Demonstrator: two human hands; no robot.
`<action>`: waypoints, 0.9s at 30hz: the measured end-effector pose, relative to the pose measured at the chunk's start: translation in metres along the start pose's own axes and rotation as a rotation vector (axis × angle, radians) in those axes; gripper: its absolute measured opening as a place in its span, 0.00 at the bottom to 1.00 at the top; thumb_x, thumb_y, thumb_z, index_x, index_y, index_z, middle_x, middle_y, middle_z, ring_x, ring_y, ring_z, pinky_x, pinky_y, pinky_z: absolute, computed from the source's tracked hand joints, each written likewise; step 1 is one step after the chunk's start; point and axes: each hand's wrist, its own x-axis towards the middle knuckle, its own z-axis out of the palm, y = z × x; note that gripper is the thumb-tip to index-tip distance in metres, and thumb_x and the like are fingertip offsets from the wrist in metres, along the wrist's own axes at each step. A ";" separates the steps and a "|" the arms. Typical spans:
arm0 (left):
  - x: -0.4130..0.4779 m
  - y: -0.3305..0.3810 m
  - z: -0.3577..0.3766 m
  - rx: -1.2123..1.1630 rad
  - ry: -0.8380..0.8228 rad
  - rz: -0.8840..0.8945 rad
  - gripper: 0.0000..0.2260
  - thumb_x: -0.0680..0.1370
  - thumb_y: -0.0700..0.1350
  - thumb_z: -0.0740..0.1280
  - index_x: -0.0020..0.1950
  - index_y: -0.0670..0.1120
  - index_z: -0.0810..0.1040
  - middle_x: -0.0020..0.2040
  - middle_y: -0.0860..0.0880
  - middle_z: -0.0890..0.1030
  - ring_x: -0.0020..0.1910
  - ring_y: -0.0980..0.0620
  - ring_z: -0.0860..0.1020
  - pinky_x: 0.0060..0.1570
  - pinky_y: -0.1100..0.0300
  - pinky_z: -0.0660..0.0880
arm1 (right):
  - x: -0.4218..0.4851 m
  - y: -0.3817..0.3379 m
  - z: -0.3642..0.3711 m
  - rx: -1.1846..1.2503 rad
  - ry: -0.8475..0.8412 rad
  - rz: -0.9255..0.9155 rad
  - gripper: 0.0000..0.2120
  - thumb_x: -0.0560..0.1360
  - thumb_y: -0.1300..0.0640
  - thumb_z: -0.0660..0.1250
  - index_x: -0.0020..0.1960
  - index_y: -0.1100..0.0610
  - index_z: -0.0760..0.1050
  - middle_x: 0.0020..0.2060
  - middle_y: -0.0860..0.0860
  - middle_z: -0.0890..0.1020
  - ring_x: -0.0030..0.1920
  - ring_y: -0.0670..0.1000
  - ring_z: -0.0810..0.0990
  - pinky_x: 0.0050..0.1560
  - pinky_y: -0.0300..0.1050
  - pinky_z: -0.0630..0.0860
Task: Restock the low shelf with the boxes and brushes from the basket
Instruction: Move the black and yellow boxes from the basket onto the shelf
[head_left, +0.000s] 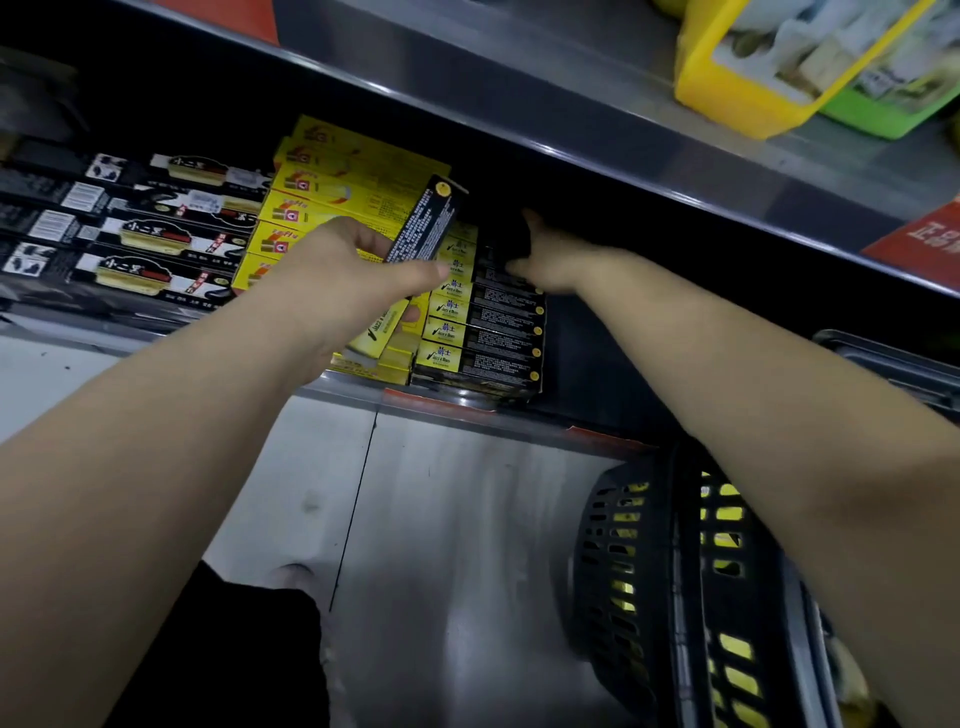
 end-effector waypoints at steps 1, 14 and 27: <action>0.000 -0.001 -0.001 0.034 -0.008 0.022 0.21 0.68 0.56 0.73 0.55 0.50 0.70 0.43 0.50 0.83 0.38 0.63 0.80 0.37 0.63 0.66 | -0.009 -0.006 -0.009 0.062 -0.003 -0.055 0.40 0.76 0.56 0.66 0.77 0.55 0.43 0.71 0.57 0.66 0.66 0.55 0.69 0.55 0.38 0.65; -0.015 0.008 -0.002 0.164 -0.068 0.225 0.07 0.73 0.56 0.68 0.45 0.54 0.79 0.42 0.56 0.78 0.40 0.62 0.74 0.33 0.67 0.67 | -0.119 -0.001 -0.021 -0.331 0.064 -0.366 0.19 0.70 0.47 0.72 0.56 0.55 0.72 0.45 0.50 0.78 0.43 0.51 0.75 0.41 0.44 0.72; -0.014 0.011 -0.008 0.121 -0.001 0.259 0.07 0.77 0.46 0.65 0.53 0.47 0.78 0.44 0.49 0.79 0.42 0.56 0.76 0.29 0.75 0.69 | -0.056 0.005 0.047 -0.514 -0.162 -0.297 0.32 0.72 0.50 0.70 0.69 0.58 0.58 0.49 0.56 0.79 0.43 0.53 0.76 0.38 0.48 0.76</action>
